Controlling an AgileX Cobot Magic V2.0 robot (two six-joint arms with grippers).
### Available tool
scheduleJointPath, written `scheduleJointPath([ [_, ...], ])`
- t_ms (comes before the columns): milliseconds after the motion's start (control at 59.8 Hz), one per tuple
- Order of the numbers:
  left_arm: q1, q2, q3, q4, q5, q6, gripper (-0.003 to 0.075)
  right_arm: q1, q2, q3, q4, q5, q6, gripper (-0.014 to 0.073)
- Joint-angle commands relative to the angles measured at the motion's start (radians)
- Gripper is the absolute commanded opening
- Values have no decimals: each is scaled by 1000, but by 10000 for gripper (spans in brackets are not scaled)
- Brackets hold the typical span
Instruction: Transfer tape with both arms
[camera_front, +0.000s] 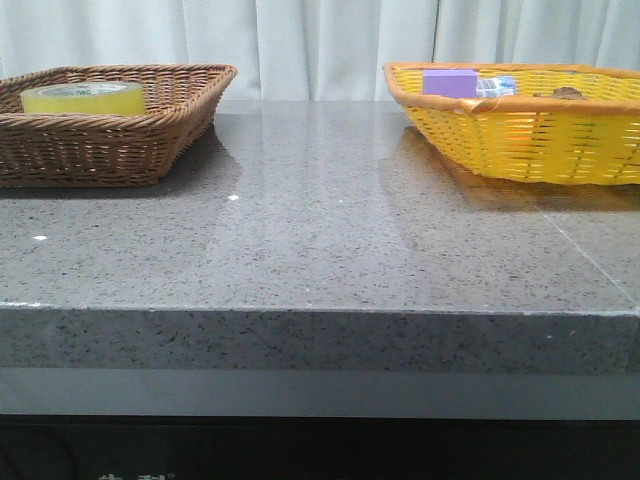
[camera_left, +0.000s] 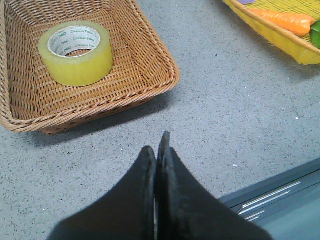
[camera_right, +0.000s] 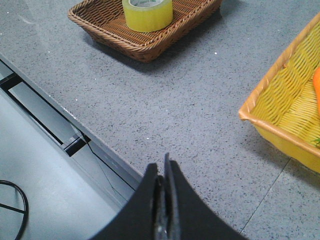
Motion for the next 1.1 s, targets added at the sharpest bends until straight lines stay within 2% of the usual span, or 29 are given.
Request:
scheduleJointPath([
  [0, -7, 0, -22, -9, -76, -11, -20, -2, -1, -25, 17, -64, 1, -70],
  [301, -7, -8, -14, -9, -83, -11, -20, -2, -1, -25, 17, -64, 1, -70],
  [451, 53, -59, 50, 6, -167, -11, -20, -2, -1, -25, 17, -64, 1, -70],
  [786, 229, -350, 506, 6, -566, -11, -20, -2, -1, -25, 17, -64, 1, -70],
  [1086, 304, -581, 846, -9, -840, -11, -20, -2, -1, -25, 17, -64, 1, -70],
])
